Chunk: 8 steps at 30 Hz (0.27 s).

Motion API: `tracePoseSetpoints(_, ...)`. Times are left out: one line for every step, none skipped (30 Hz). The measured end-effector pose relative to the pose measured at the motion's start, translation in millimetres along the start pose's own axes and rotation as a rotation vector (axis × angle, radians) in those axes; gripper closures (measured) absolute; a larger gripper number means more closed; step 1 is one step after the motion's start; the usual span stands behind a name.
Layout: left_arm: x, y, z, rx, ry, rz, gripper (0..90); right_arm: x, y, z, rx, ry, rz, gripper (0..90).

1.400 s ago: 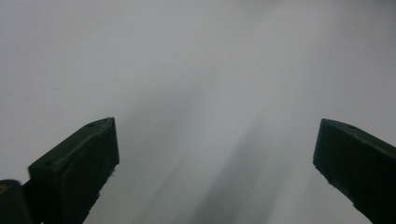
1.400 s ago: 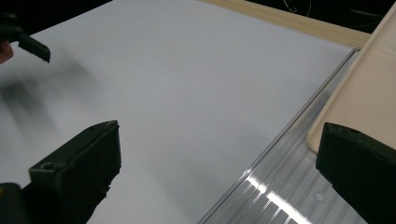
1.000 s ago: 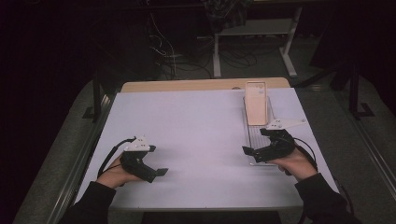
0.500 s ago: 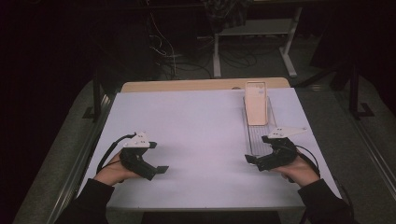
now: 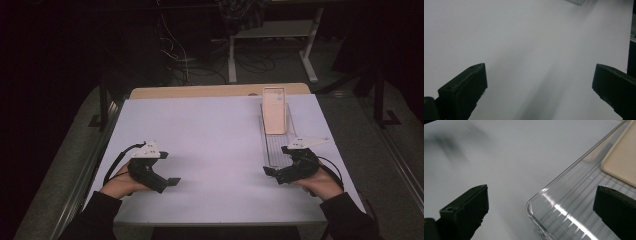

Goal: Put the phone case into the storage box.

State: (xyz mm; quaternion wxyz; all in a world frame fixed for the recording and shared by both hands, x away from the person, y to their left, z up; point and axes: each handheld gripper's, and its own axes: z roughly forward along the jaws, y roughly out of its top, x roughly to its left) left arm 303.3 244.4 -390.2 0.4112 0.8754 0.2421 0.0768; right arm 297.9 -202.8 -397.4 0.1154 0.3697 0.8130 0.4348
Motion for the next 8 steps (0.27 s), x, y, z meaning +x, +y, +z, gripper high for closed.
tracePoseSetpoints(-0.1,-0.1,0.1,0.0,0.0,-0.001,0.0,0.1,0.0,0.0,0.0,0.0,0.0,0.0)
tracePoseSetpoints(-0.2,-0.2,0.3,-0.001,0.0,-0.003,0.0,0.1,-0.1,0.2,0.001,0.0,-0.004,0.0)
tracePoseSetpoints(-0.2,-0.2,0.3,-0.002,0.0,-0.003,0.0,0.1,-0.1,0.2,0.0,0.001,-0.005,0.0)
tracePoseSetpoints(-0.1,-0.3,0.3,0.0,0.0,0.0,0.0,0.1,-0.1,0.2,0.001,0.001,-0.005,0.0)
tracePoseSetpoints(-0.2,-0.3,0.4,0.0,-0.001,-0.001,0.0,0.2,0.0,0.2,0.0,0.001,-0.004,0.0)
tracePoseSetpoints(-0.5,-0.5,0.6,0.0,-0.001,-0.006,0.0,0.3,0.0,0.2,-0.001,0.0,-0.003,0.0)
tracePoseSetpoints(-0.4,-0.5,0.7,0.0,-0.001,-0.005,0.0,0.5,0.1,0.0,-0.001,0.002,-0.001,0.0)
tracePoseSetpoints(-0.2,-0.6,0.7,0.0,-0.001,-0.005,0.0,0.7,0.2,-0.2,-0.003,0.001,-0.003,0.0)
